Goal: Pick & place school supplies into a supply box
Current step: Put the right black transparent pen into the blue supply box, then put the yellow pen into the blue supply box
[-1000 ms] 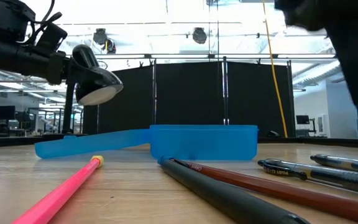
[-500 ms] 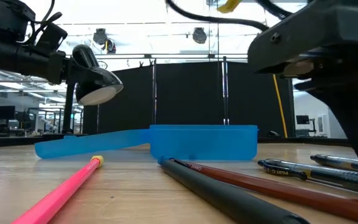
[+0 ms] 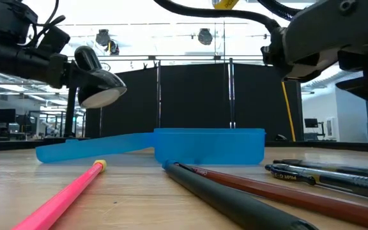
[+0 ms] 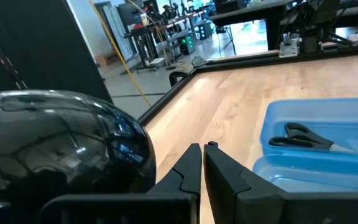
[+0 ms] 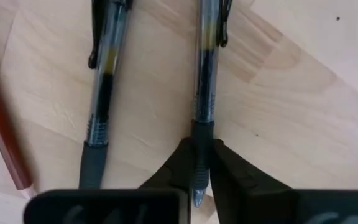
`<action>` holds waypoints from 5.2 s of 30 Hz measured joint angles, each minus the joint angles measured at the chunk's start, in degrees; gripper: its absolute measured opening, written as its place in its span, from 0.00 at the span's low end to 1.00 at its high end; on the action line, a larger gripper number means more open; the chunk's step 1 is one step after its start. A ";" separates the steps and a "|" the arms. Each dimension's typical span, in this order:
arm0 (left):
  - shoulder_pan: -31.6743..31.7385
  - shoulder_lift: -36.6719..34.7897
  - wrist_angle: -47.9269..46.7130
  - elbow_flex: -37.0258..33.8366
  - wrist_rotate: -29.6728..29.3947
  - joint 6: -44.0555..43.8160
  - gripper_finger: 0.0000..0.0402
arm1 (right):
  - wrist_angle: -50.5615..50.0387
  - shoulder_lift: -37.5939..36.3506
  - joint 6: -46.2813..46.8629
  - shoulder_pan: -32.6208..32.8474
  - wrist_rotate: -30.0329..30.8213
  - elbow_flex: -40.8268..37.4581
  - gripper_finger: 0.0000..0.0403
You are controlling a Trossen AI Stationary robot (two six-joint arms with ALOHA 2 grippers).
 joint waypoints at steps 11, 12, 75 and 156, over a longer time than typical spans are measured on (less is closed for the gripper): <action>0.00 0.01 -1.52 0.00 0.00 -5.48 0.06 | 2.33 -5.55 1.30 -0.02 3.07 -0.25 0.06; 0.00 0.02 -1.54 0.00 0.00 -6.08 0.06 | 1.98 -6.52 1.29 -0.02 3.24 -0.38 0.06; 0.00 0.02 -1.73 0.00 -0.11 -10.22 0.06 | 27.68 -16.28 -18.62 -31.67 5.91 -17.19 0.06; -40.66 20.57 -76.18 45.12 -13.53 -72.69 0.01 | 78.23 -114.75 -98.85 -24.45 19.42 -94.16 0.00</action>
